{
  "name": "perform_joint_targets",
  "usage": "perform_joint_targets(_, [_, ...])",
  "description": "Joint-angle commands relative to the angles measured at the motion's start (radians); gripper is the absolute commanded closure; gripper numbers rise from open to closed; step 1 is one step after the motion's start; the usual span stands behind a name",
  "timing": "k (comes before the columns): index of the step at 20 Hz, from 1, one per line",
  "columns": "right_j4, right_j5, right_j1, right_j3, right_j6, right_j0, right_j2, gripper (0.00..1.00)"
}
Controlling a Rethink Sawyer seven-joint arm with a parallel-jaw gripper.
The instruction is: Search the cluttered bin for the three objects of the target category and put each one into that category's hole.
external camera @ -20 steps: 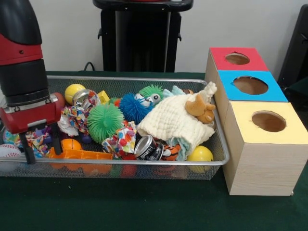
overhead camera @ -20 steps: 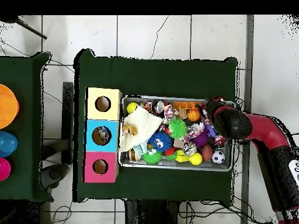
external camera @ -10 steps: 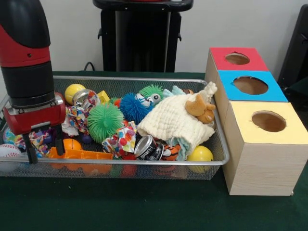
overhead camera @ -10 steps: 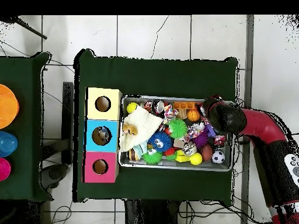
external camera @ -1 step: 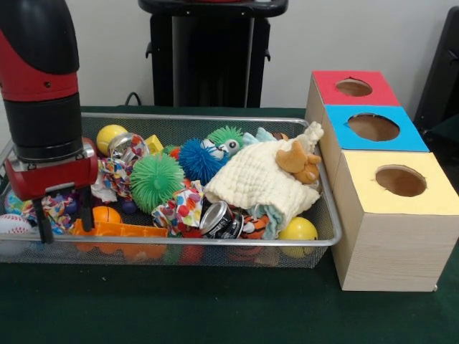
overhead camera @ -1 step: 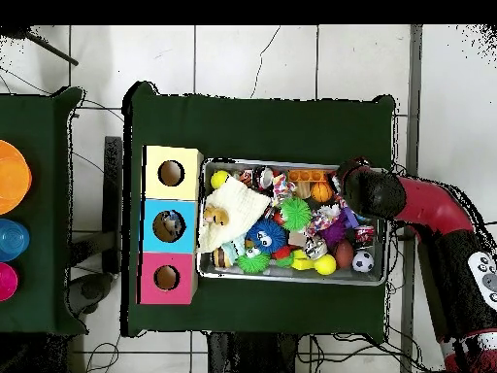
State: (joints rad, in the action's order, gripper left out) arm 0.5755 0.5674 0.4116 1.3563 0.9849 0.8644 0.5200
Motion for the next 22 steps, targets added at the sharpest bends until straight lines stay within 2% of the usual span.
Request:
perform_joint_targets(1, [-0.012, 0.075, -0.002, 0.005, 0.211, 0.004, -0.168, 0.0])
perform_joint_targets(12, [-0.069, 0.117, 0.074, 0.074, 0.096, 0.034, -0.171, 0.0])
perform_joint_targets(16, [-0.084, 0.117, 0.044, 0.067, 0.095, 0.037, -0.175, 0.0])
perform_joint_targets(22, [-0.106, 0.06, -0.008, 0.071, 0.14, 0.034, -0.182, 0.0])
